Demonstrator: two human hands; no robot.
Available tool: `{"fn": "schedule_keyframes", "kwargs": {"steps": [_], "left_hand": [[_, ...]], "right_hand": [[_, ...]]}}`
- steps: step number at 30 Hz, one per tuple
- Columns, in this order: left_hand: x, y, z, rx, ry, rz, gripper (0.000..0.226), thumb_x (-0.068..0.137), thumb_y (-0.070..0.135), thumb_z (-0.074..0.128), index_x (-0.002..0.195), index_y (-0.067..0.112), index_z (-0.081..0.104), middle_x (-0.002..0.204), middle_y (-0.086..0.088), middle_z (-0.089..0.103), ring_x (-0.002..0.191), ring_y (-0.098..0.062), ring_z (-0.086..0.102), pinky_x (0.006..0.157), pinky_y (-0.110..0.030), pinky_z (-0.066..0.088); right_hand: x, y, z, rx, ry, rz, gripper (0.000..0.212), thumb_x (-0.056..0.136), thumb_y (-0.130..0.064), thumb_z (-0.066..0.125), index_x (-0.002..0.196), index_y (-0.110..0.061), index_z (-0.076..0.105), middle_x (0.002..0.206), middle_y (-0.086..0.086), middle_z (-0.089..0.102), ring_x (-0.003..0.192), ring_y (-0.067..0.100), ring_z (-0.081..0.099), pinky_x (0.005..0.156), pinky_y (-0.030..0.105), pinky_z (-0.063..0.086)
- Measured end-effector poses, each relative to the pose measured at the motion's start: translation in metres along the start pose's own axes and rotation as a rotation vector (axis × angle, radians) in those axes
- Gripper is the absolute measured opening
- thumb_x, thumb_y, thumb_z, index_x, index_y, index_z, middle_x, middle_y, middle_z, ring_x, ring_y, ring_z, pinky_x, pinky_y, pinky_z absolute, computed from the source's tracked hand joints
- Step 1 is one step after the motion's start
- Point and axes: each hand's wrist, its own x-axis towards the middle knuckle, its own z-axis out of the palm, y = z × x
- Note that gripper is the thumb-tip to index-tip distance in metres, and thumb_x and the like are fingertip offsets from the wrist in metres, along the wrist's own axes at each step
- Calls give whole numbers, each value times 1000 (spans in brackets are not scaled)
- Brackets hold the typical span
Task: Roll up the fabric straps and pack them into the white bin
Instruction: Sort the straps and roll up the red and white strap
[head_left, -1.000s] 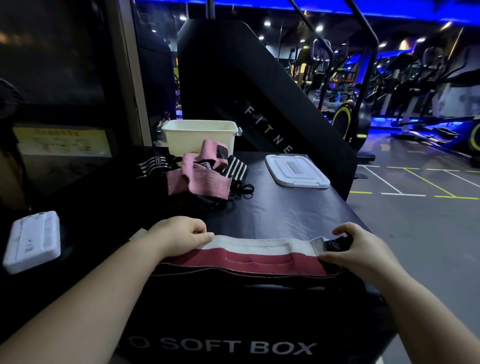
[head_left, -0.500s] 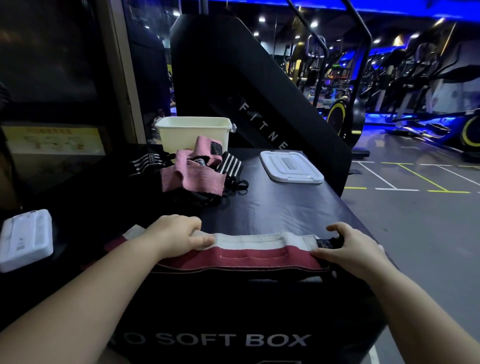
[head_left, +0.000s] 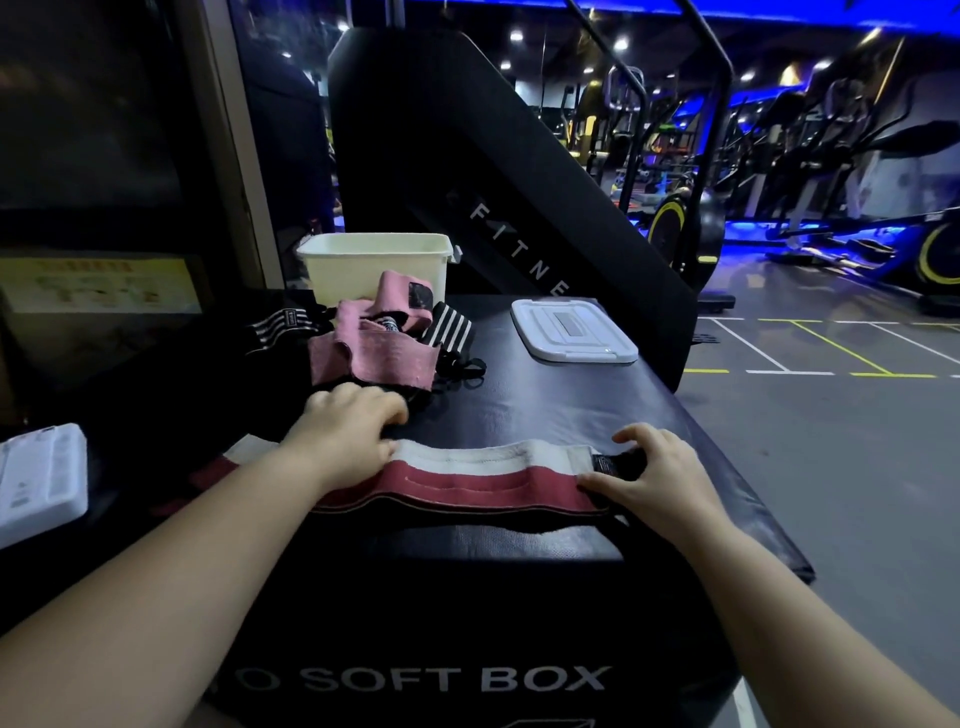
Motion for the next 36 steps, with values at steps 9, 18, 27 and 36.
{"fn": "schedule_keyframes", "kwargs": {"steps": [9, 18, 27, 36], "left_hand": [[12, 112, 18, -312, -55, 281, 20, 96, 41, 46, 101, 24, 54, 102, 8, 58, 110, -22, 48, 91, -39, 39], [22, 149, 36, -208, -215, 287, 48, 98, 49, 42, 142, 31, 37, 146, 11, 41, 133, -21, 32, 109, -42, 25], [18, 165, 37, -143, -256, 354, 85, 83, 75, 45, 152, 33, 20, 151, 9, 31, 139, -18, 22, 115, -42, 15], [17, 170, 46, -39, -150, 353, 84, 84, 79, 31, 153, 34, 16, 149, 8, 33, 135, -19, 28, 109, -41, 21]], "right_hand": [[0, 21, -12, 65, -83, 4, 40, 78, -42, 77, 112, -30, 61, 106, -4, 57, 96, 10, 52, 84, 22, 35], [-2, 35, -16, 348, -9, 80, 29, 75, -22, 82, 96, -33, 65, 95, -11, 68, 83, 7, 63, 82, 24, 47], [-4, 42, -16, 543, 40, 99, 35, 82, -5, 72, 95, -36, 64, 94, -7, 69, 84, 11, 64, 83, 25, 50], [-6, 42, -14, 492, 84, 80, 33, 83, -5, 70, 86, -38, 63, 92, -10, 68, 85, 9, 64, 82, 20, 45]]}}
